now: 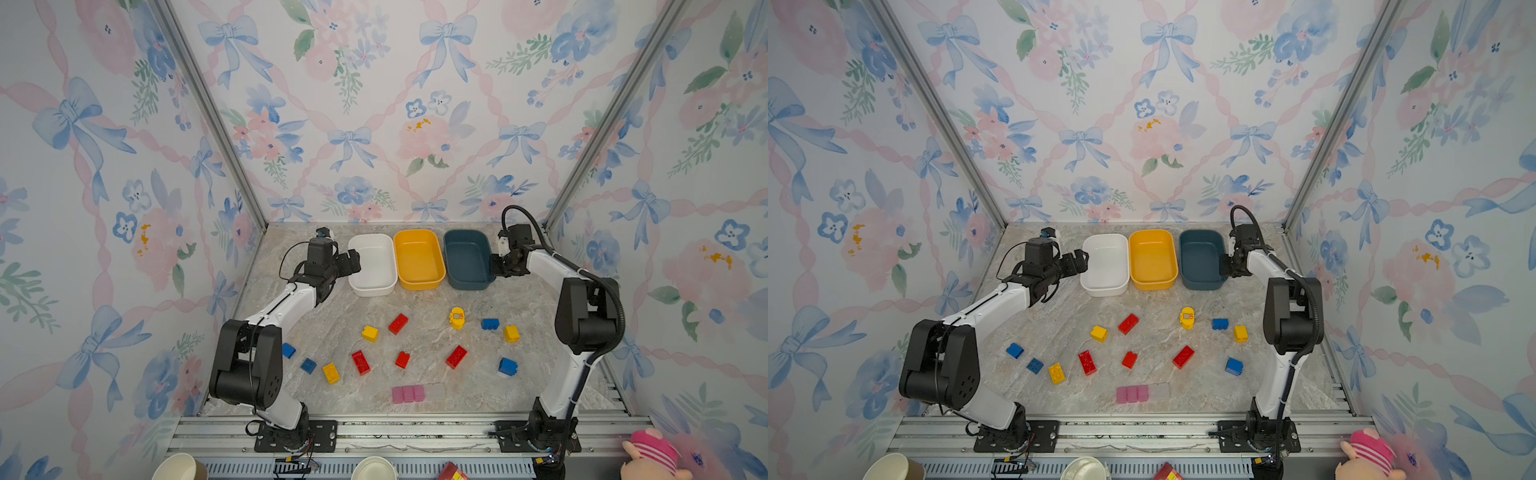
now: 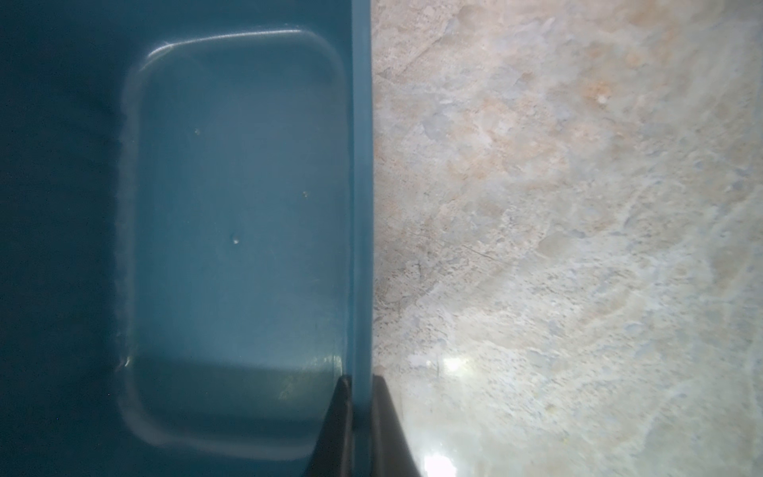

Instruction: Sort the legos into containers by color

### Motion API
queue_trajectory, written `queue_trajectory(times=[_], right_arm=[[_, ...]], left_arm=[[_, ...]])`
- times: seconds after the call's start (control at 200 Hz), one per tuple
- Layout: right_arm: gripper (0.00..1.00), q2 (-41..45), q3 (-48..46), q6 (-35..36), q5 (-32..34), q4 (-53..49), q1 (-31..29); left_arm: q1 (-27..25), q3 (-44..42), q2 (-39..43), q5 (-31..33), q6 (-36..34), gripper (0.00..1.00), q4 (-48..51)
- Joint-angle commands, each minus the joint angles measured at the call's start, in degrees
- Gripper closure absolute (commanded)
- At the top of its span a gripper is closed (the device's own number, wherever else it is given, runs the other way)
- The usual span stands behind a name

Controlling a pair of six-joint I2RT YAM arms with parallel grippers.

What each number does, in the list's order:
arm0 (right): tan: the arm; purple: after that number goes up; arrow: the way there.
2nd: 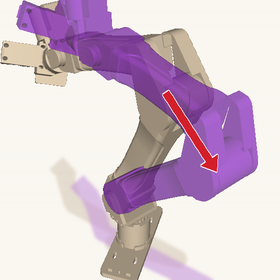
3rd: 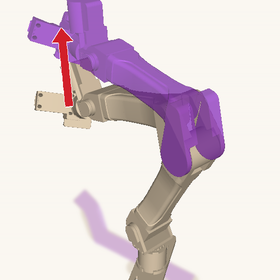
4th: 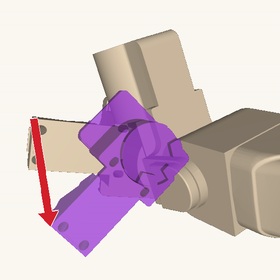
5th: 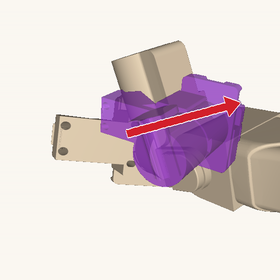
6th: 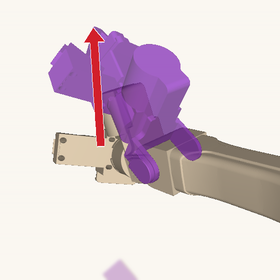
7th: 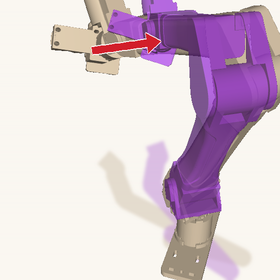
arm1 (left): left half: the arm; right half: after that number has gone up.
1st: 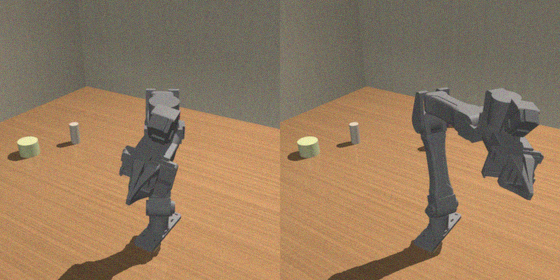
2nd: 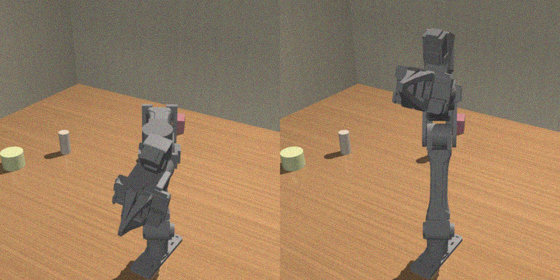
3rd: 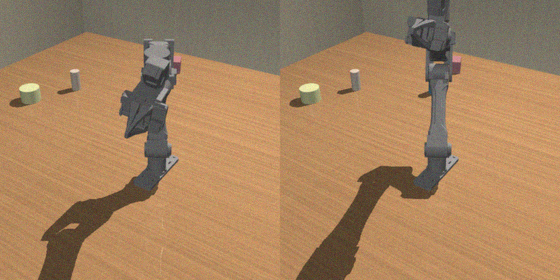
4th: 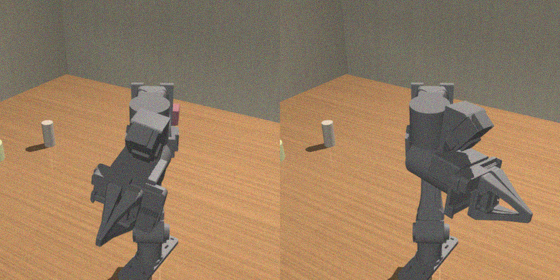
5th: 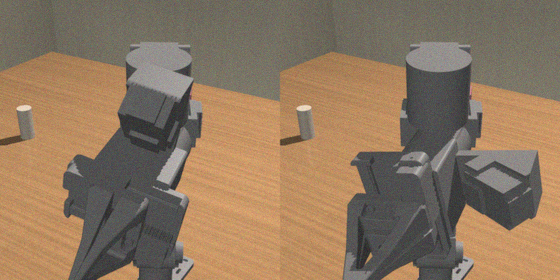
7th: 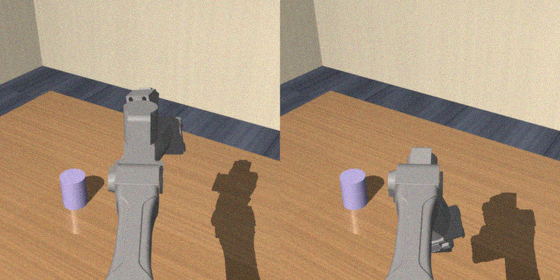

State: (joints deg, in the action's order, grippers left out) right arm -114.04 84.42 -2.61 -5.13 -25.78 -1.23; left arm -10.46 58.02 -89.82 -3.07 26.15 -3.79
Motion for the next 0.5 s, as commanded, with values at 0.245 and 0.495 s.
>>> queue_trajectory(times=[0.245,0.495], right_arm=[[0.95,-2.7,1.6,2.2,-2.6,-2.4,-1.4],[0.94,-3.9,3.4,2.7,-2.3,-3.2,-3.0]], left_arm=[[0.4,0.4,0.0,-2.0,-0.8,0.03,-1.4],[0.4,0.7,-0.3,-2.5,-0.9,0.03,-1.4]])
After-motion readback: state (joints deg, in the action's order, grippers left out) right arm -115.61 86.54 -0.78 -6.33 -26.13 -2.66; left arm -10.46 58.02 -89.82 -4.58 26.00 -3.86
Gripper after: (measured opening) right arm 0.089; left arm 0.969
